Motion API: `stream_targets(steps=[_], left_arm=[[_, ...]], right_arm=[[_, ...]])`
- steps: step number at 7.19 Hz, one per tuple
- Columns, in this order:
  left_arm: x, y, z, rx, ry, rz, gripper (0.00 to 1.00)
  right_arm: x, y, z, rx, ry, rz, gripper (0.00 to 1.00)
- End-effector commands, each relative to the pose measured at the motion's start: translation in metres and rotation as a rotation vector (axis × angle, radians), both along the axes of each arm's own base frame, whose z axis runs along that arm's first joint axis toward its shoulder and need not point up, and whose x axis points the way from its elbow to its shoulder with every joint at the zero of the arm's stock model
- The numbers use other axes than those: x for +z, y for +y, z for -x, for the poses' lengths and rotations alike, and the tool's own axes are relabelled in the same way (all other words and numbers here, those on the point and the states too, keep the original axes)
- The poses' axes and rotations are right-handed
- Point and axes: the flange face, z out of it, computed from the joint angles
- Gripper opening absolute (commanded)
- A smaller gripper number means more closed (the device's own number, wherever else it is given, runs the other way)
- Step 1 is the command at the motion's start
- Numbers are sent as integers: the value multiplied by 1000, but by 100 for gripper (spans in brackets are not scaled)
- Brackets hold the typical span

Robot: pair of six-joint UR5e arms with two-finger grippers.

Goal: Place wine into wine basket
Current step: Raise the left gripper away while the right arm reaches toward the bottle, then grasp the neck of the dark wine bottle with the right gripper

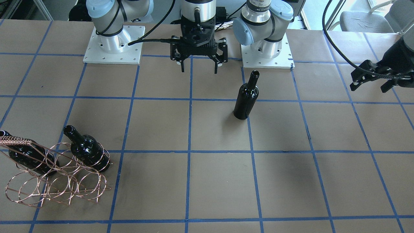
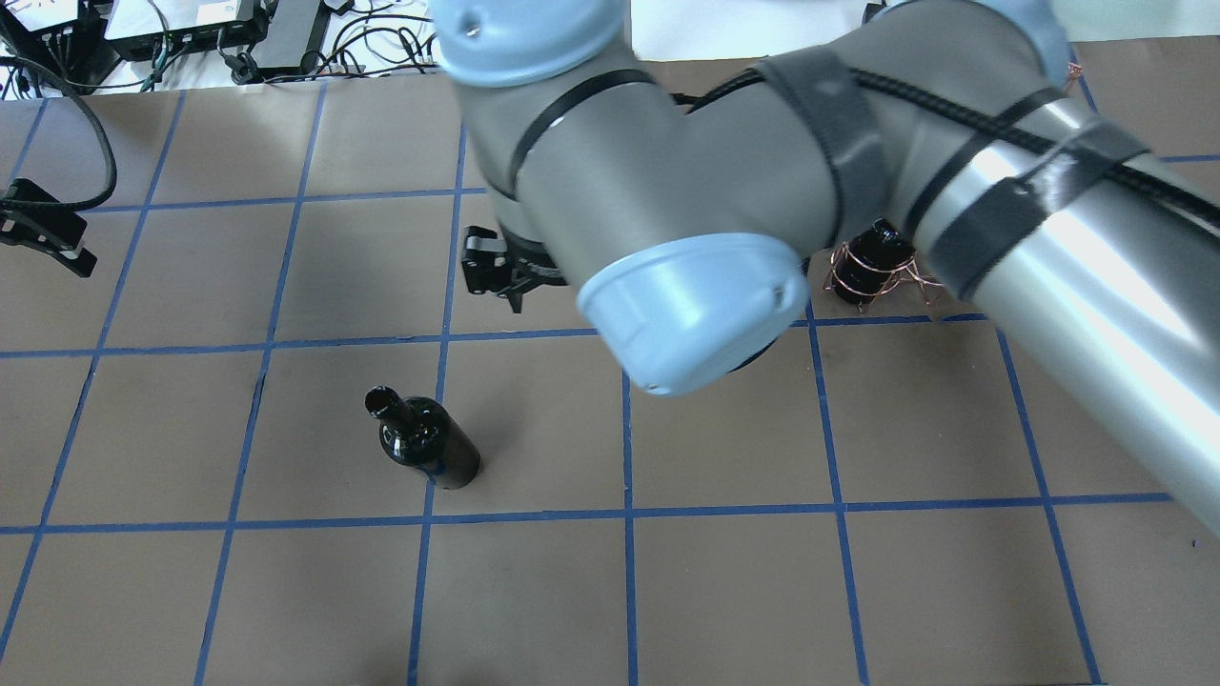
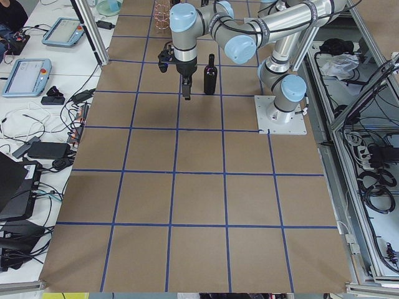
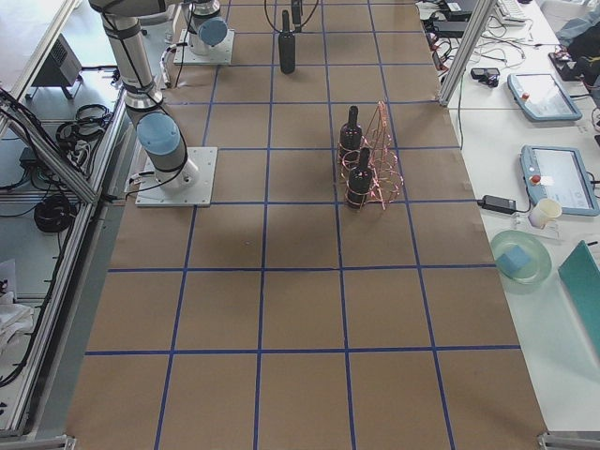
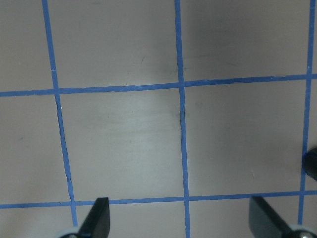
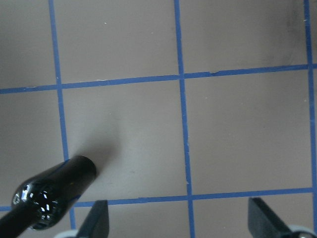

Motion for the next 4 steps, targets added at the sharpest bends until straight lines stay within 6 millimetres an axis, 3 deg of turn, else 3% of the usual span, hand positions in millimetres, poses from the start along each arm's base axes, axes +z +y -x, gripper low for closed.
stream_targets(steps=[1, 4], left_arm=[[-12, -1, -14, -10, 15, -16, 100], [-17, 8, -43, 8, 41, -9, 100]], right_arm=[[-20, 17, -74, -55, -11, -10, 99], [-52, 45, -123, -88, -29, -11, 99]])
